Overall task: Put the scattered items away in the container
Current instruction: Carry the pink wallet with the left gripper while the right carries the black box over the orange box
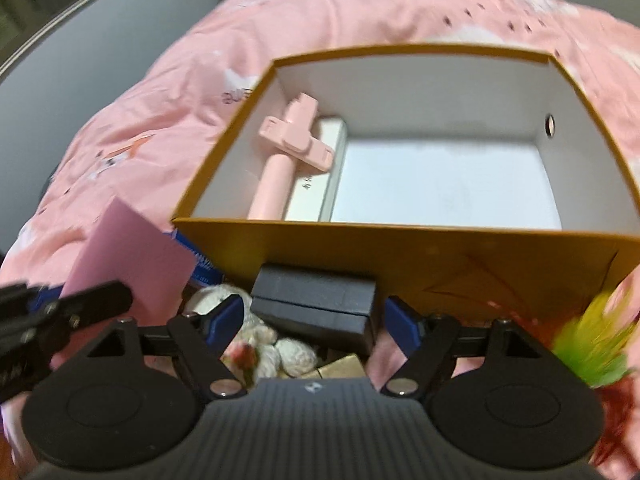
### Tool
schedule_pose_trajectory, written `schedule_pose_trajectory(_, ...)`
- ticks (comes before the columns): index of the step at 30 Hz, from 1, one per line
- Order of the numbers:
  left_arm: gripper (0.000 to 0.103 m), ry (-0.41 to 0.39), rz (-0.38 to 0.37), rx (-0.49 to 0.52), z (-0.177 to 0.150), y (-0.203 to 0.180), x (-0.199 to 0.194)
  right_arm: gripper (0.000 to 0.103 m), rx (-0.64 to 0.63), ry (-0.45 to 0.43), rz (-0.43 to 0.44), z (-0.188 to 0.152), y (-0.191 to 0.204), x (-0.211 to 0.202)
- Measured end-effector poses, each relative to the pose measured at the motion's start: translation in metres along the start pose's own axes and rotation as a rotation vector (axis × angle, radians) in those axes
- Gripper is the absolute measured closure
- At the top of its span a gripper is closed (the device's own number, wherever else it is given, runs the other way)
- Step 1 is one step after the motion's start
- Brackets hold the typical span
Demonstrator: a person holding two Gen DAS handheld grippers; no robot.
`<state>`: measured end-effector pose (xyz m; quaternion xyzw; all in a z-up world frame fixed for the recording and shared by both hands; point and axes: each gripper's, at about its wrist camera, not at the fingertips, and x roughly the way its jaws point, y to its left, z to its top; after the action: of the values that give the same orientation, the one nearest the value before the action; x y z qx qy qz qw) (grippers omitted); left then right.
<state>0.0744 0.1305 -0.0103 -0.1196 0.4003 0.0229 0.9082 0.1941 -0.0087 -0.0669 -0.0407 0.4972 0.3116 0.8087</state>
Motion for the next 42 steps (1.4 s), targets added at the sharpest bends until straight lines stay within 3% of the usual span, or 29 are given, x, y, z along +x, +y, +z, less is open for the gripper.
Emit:
schedule_pose_trajectory(4,0.083,0.011,-0.027,-0.019,0.0,0.005,0.004,0.023,0.068,0.02,-0.019,0.004,0.002,0.013)
schedule_pose_trajectory(12,0.083,0.019,-0.032,-0.032,-0.002,0.006,0.005,0.022,0.07,0.049,-0.073,0.007,0.008,0.028)
schedule_pose_trajectory(19,0.083,0.021,-0.014,-0.017,-0.003,0.0,0.002,0.023,0.062,0.066,-0.037,-0.004,-0.004,0.014)
schedule_pose_trajectory(25,0.083,0.013,-0.015,-0.016,-0.003,-0.003,-0.003,0.023,0.066,0.05,0.003,-0.014,-0.013,-0.005)
schedule_pose_trajectory(32,0.083,-0.023,-0.075,-0.003,0.007,-0.012,-0.018,0.023,0.06,-0.001,0.061,-0.011,-0.023,-0.044)
schedule_pose_trajectory(42,0.083,-0.054,-0.145,0.019,0.053,-0.027,-0.016,0.023,-0.016,-0.134,0.153,0.017,-0.028,-0.107)
